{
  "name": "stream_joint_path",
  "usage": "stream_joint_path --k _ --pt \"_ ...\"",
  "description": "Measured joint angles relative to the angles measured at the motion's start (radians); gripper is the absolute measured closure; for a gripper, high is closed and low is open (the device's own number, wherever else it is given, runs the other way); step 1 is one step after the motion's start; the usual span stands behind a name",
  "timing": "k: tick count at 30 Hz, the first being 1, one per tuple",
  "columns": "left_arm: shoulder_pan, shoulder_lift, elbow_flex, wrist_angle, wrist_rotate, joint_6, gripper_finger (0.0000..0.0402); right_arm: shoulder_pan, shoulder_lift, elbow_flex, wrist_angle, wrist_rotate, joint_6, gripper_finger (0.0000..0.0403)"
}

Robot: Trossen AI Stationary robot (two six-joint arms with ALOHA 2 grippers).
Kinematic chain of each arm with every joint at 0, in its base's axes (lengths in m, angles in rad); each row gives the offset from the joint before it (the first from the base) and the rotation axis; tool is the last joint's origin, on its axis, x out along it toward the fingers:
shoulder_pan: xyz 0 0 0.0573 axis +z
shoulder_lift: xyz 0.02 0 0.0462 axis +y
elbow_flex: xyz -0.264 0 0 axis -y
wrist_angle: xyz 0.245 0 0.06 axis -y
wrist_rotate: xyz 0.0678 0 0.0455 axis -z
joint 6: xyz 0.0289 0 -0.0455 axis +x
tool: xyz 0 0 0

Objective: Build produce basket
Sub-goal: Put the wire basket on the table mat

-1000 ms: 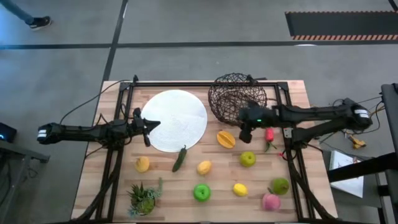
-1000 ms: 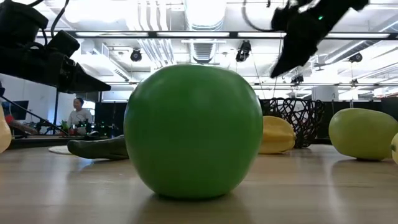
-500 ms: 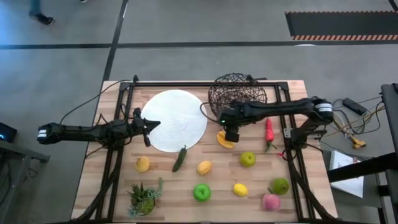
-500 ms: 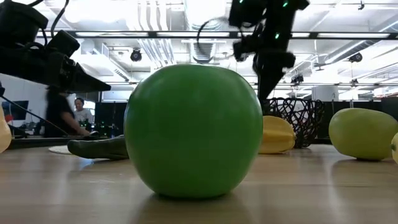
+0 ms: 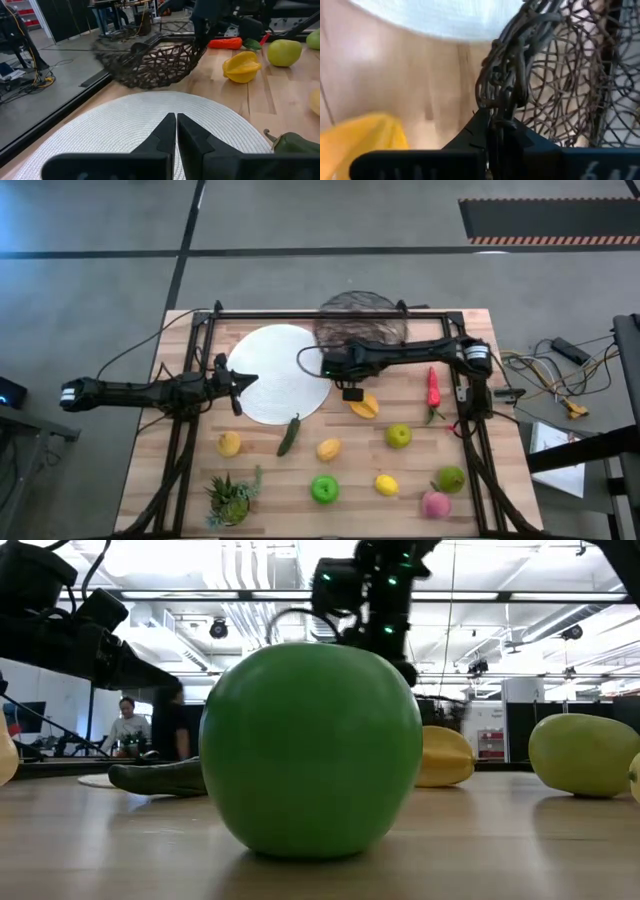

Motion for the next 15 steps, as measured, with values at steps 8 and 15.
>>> stream_joint_path --k 8,15 --pt "0.000 0.000 0.000 0.000 0.000 0.000 0.0401 0.042 0.150 0.301 0.021 0.012 -0.179 0.0389" --pt "0.000 0.000 0.000 0.000 0.000 0.000 0.0401 0.075 0.347 0.577 0.018 -0.076 -0.275 0.0389"
